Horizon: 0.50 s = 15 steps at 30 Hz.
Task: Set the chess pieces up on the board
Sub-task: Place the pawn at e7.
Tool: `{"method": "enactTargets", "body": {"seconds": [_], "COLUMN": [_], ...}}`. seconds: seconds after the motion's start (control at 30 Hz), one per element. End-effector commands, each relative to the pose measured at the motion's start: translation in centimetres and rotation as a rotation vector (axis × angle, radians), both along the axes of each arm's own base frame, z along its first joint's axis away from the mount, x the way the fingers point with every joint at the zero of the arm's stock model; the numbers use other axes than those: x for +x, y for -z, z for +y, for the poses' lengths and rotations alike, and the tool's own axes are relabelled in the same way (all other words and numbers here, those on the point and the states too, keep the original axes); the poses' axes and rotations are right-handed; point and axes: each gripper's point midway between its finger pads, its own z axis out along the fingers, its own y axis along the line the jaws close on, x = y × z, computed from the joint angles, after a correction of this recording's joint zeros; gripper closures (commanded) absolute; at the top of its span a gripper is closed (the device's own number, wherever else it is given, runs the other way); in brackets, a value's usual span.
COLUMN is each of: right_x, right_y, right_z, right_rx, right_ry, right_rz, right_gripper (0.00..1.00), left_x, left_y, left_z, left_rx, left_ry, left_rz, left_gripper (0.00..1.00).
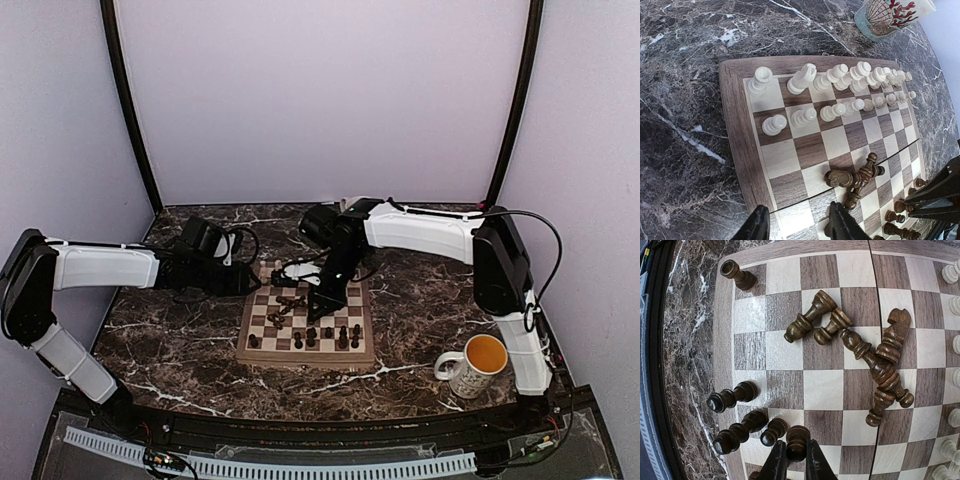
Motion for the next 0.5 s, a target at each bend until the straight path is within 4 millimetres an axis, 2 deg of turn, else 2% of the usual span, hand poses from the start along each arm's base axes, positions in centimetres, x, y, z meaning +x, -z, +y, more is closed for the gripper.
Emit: {"method": "enactTargets", "body": {"seconds": [0.0, 0.23, 0.47], "right_x": [0.2, -0.9, -2.3], "right_y": [-1.3, -1.0, 0.1], "right_z": [1.7, 3.1, 3.3], "right_rx": [0.04, 0.039, 0.008], "right_ry": [-0.008, -0.043, -0.08], "right_rz": [-0.021, -0.009, -0.013], "right_gripper": [0.86, 0.86, 0.86], "left_x": [-0.1, -0.3, -0.4], "left_y": [-0.2, -0.2, -0.2], "left_z": [0.0, 0.2, 0.3], "left_rx": [-0.016, -0.012, -0.01], "left_ry": [-0.006, -0.007, -0.007], "left_rz": [-0.001, -0.003, -0.003], "left_gripper": [0.57, 0.57, 0.58]}}
